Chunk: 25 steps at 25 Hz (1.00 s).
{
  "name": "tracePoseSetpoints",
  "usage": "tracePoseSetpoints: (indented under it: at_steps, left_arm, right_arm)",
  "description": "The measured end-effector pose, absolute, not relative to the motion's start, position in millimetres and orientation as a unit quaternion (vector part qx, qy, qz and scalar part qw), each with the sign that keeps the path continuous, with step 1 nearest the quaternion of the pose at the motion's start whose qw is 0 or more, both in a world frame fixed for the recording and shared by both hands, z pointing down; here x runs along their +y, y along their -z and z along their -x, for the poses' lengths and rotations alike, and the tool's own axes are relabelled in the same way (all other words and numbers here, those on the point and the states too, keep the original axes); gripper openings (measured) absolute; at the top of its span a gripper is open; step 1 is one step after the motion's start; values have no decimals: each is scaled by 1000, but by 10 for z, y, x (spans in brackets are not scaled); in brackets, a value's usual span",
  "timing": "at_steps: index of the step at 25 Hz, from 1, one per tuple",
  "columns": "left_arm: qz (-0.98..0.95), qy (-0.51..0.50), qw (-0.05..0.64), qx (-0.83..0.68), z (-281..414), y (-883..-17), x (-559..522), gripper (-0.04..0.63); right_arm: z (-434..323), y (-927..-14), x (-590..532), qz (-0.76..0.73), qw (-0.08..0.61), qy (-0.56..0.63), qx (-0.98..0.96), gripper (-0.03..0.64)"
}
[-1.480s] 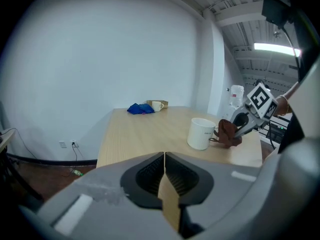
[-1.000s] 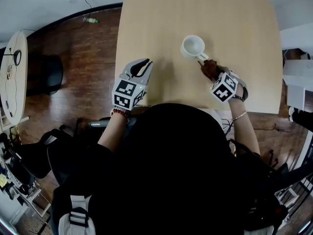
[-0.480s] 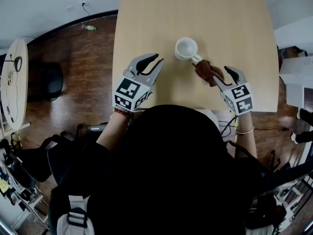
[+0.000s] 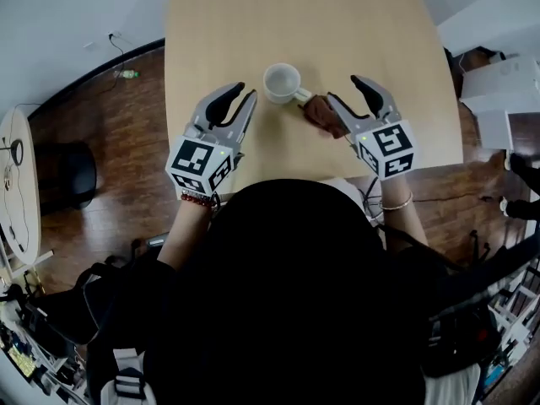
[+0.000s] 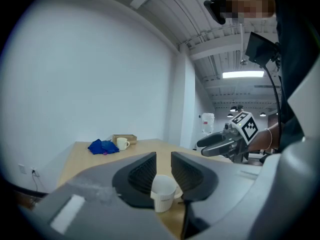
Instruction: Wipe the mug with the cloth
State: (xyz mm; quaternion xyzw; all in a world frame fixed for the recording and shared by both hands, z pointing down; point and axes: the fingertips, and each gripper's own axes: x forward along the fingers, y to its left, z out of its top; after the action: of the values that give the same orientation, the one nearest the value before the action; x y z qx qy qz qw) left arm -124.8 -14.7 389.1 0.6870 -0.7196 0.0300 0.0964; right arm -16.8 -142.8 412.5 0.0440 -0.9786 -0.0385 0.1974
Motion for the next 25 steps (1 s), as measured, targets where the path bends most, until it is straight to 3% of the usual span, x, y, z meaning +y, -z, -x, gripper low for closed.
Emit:
tracePoseSetpoints:
  at_steps: [11,25]
  left_arm:
    - [-678,-21,87,-729,1255,-3811,-137,78]
    - [-687,-15,93,-721,1161,-3778,-185,80]
  right_arm:
    - [235,-3960,-1453,-62,154,14,-986,242]
    - [187,-3963,-1517,-71,154,0,-986,242]
